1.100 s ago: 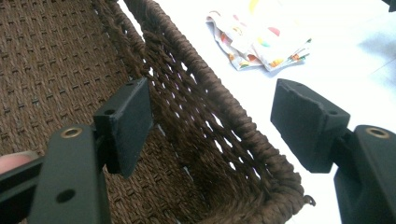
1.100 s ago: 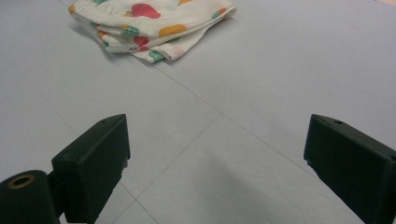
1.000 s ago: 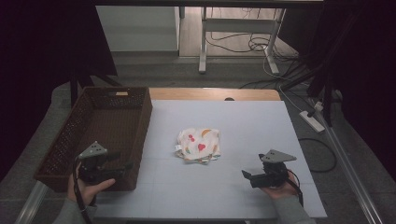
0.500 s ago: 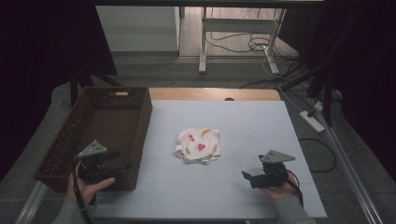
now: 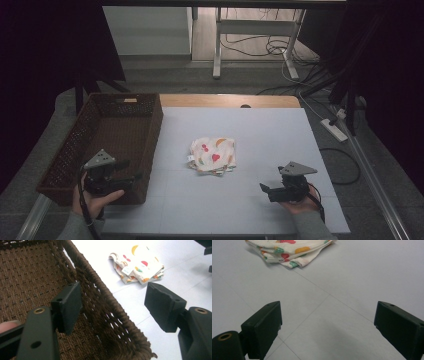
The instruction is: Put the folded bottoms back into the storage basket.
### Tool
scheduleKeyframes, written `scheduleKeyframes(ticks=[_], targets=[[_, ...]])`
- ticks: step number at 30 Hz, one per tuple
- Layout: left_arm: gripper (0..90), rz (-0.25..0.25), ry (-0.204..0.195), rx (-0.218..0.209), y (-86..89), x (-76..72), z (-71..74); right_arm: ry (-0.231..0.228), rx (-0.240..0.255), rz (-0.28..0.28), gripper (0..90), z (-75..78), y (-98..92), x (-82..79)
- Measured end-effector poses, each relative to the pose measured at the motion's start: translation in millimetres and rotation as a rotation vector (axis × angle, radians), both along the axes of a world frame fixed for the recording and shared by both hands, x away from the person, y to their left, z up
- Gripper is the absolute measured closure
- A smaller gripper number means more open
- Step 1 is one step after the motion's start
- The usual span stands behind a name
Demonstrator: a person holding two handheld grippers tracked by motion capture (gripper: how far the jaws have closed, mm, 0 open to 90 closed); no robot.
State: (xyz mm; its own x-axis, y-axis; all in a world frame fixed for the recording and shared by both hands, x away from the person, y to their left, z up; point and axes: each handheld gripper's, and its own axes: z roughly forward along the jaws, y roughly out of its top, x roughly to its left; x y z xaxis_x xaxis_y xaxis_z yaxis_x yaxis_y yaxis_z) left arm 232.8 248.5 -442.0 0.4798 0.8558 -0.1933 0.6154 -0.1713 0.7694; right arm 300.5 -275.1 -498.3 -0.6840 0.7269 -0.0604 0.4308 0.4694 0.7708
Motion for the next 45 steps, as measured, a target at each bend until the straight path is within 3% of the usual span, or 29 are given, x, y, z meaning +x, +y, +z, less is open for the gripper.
scheduleKeyframes(ticks=[19,45], targets=[[30.3,-0.008,-0.005,-0.004,-8.1,9.9,17.2,-0.001,-0.009,-0.004,8.5,-0.6,0.4,-0.9],[30.1,-0.046,0.019,0.001,-31.3,35.9,25.2,0.008,-0.014,-0.002,8.6,-3.1,0.9,-0.6]])
